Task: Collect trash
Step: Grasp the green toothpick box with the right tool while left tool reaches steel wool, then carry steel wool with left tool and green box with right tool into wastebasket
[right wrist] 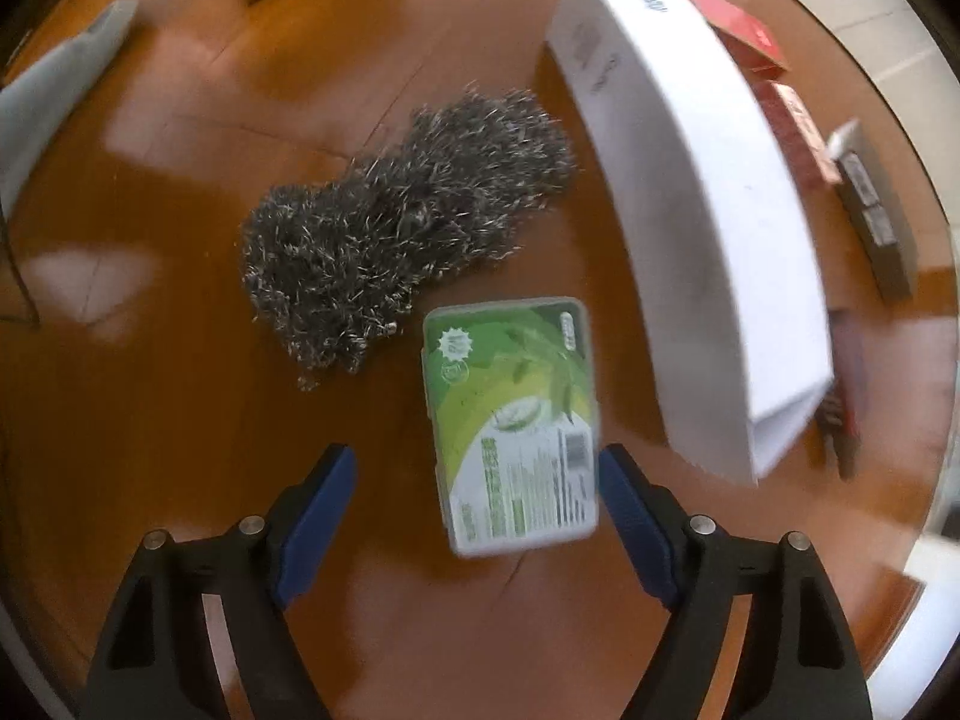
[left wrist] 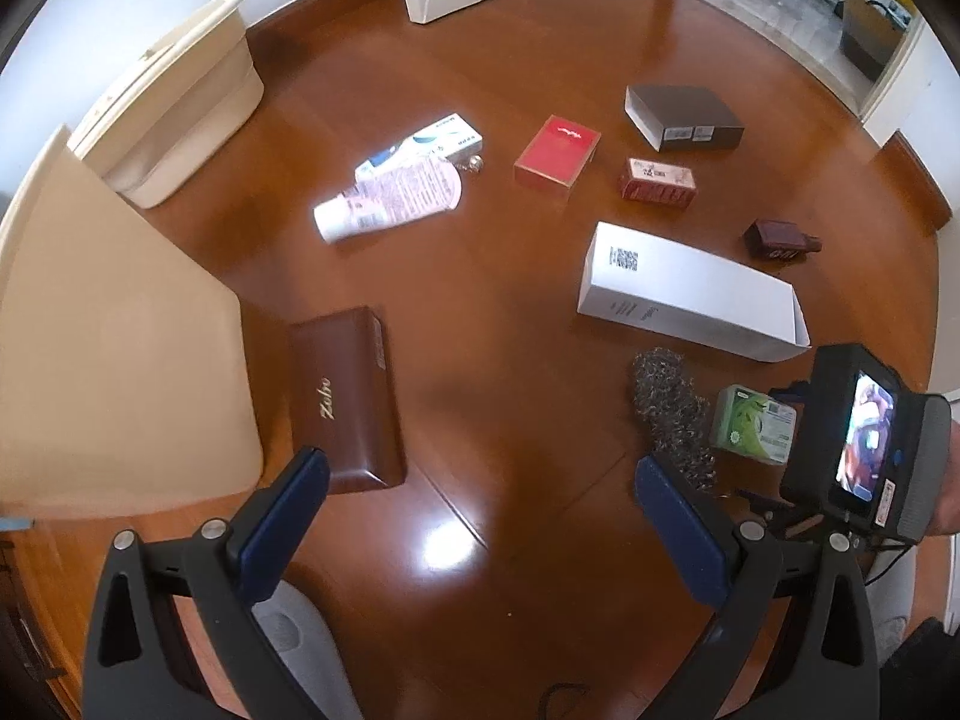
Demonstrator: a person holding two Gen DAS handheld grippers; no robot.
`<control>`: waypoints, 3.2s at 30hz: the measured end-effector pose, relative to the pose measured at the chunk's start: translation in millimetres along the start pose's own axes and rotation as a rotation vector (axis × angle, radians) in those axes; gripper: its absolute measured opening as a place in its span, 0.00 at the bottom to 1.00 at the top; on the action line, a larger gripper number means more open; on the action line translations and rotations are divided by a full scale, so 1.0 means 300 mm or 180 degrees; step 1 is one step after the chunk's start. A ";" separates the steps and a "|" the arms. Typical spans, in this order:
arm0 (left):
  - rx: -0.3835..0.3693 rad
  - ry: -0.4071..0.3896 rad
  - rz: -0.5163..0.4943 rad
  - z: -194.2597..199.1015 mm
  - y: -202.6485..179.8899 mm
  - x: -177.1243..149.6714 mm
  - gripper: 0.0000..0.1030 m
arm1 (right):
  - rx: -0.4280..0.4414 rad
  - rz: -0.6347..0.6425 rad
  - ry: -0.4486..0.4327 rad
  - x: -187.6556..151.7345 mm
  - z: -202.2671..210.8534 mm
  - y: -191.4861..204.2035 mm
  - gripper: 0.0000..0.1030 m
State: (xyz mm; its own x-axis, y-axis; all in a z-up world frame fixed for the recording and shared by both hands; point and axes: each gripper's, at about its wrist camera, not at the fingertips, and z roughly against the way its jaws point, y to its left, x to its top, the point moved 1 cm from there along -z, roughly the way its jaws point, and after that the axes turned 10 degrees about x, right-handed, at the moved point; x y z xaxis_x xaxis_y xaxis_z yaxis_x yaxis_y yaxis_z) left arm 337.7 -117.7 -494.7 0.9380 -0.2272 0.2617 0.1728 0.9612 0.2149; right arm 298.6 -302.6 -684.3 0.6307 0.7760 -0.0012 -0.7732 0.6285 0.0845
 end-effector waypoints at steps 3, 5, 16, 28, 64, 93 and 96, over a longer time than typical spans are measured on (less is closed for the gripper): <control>-0.0044 -0.0024 -0.0005 -0.012 -0.036 -0.027 1.00 | 0.0176 -0.0066 -0.0133 0.002 0.007 -0.033 0.70; -0.0074 -0.0009 -0.0004 -0.023 -0.061 -0.042 1.00 | 0.0313 -0.0175 -0.0192 0.001 0.019 -0.061 0.54; -0.0402 0.0127 0.0006 -0.095 -0.280 -0.044 1.00 | 0.0196 -0.0543 -0.0463 -0.269 0.269 -0.125 0.54; -0.0425 0.0514 -0.0114 -0.294 -0.474 -0.061 1.00 | 0.0087 -0.1111 -0.1024 -0.445 0.498 -0.130 0.54; 0.0151 -0.0631 0.0888 0.506 0.388 0.258 0.17 | -0.0283 -0.0642 -0.1600 -0.094 1.095 0.040 0.54; 0.0211 -0.0488 0.2381 0.822 1.441 -0.065 0.87 | 0.0485 -0.0325 -0.2052 1.128 1.187 0.626 0.55; 0.0175 -0.0624 0.2486 0.853 1.471 -0.097 0.87 | 0.0565 -0.0461 -0.1928 1.273 1.084 0.665 0.55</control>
State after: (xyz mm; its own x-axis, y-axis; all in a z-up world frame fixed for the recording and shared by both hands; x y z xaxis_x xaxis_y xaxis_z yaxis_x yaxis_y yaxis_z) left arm 309.9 273.1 -166.6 0.7112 0.4790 0.5146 -0.5309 0.8458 -0.0535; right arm 406.8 102.1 -344.1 0.6937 0.4844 0.5330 -0.6874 0.6662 0.2892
